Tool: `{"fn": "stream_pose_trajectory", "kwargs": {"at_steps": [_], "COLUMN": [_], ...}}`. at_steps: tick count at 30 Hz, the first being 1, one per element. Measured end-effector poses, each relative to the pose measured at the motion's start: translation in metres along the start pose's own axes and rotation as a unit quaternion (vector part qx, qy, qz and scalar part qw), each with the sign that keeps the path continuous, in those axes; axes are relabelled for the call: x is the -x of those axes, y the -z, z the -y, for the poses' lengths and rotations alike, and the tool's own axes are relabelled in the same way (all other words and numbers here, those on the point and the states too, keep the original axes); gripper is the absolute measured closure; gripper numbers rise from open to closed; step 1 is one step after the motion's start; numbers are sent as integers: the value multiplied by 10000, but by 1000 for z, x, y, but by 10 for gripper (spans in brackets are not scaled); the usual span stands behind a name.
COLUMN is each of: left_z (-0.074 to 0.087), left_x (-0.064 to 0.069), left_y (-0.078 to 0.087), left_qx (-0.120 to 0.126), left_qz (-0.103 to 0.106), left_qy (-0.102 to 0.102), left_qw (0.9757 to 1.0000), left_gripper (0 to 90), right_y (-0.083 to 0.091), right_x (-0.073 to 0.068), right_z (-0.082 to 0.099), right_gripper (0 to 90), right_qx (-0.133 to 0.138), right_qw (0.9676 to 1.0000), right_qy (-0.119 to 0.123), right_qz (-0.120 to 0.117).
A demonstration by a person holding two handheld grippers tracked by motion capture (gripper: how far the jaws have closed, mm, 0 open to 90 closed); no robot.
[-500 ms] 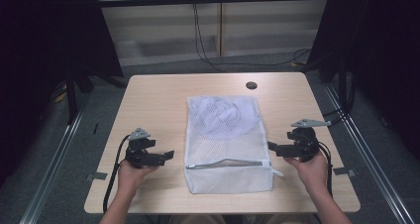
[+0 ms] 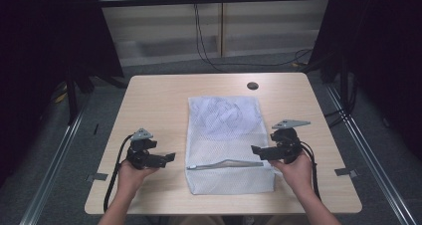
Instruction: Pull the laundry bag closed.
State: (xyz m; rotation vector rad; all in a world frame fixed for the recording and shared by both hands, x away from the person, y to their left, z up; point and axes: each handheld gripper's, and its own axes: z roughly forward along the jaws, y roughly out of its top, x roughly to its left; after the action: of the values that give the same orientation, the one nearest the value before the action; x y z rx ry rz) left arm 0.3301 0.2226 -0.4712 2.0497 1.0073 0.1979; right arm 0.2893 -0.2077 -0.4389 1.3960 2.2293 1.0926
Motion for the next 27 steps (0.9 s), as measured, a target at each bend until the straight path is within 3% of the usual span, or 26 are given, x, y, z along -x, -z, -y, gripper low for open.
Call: {"fn": "stream_pose_trajectory", "kwargs": {"at_steps": [4, 8, 14, 23, 27], "left_z": [-1, -1, -1, -2, -3], "left_x": [1, 1, 3, 4, 3], "left_y": [1, 2, 2, 5, 5], "left_qx": [-89, -103, -168, -107, -107], "left_qz": [33, 80, 150, 109, 203], "left_qy": [-143, -53, -151, -142, -125], "left_qw": [9999, 9999, 9996, 9998, 9997], "left_gripper": [62, 63, 66, 69, 73], "right_y": [-10, -19, -30, -43, -49], "right_x": [-14, -25, -39, -58, -67], "right_z": [-3, -5, -10, -16, -18], "right_gripper": [124, 125, 125, 147, 149], "right_qx": [-134, -173, -269, -318, -374], "right_qw": [9998, 9996, 9992, 9983, 9978], "right_qy": [106, 103, 143, 165, 185], "right_qz": [-105, -195, -255, -460, -518]}}
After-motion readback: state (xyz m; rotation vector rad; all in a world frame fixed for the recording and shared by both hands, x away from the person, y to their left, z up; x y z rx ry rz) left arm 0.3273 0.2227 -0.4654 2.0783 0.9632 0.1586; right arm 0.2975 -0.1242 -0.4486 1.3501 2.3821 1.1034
